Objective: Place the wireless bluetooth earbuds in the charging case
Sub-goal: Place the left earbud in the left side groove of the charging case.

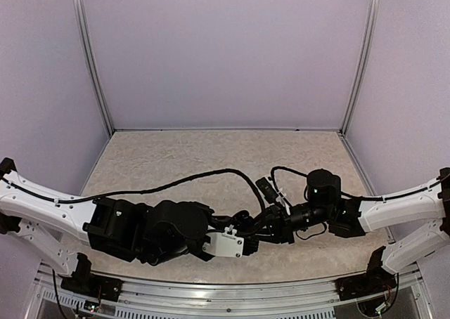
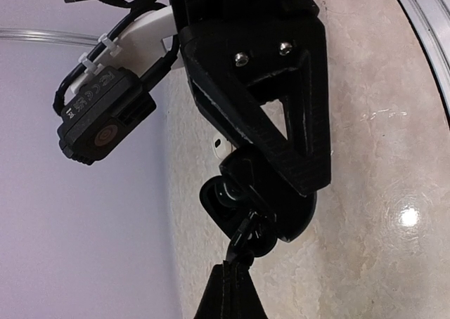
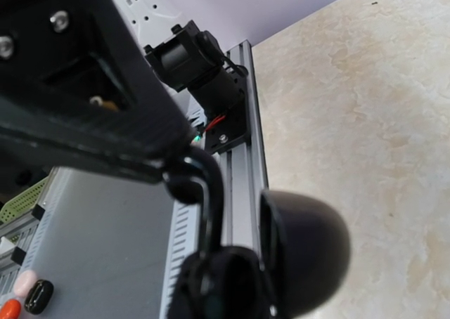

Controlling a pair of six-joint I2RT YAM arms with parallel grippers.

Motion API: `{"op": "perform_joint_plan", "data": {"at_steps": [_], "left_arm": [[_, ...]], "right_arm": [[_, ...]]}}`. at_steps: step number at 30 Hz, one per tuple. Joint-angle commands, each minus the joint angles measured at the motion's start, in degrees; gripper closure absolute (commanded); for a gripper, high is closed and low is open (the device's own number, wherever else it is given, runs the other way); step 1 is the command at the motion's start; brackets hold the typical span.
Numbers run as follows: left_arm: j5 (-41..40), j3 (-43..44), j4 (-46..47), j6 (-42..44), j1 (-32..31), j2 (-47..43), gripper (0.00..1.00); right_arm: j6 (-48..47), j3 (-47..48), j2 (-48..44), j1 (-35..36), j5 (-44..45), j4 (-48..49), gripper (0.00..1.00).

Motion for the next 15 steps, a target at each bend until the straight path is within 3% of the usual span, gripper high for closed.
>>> {"op": "perform_joint_plan", "data": {"at_steps": [1, 15], "left_arm": [[2.18, 0.19, -0.81, -0.47, -0.52, -1.5, 1.0], [6.24, 0.26, -1.33, -0.5, -0.74, -3.32, 1.0]], "right_arm": [[-0.69, -0.42, -0.96, 0.06, -1.31, 4.9, 1.0], [-2.95, -1.33, 0.19, 0.1, -2.83, 5.96, 1.0]]}}
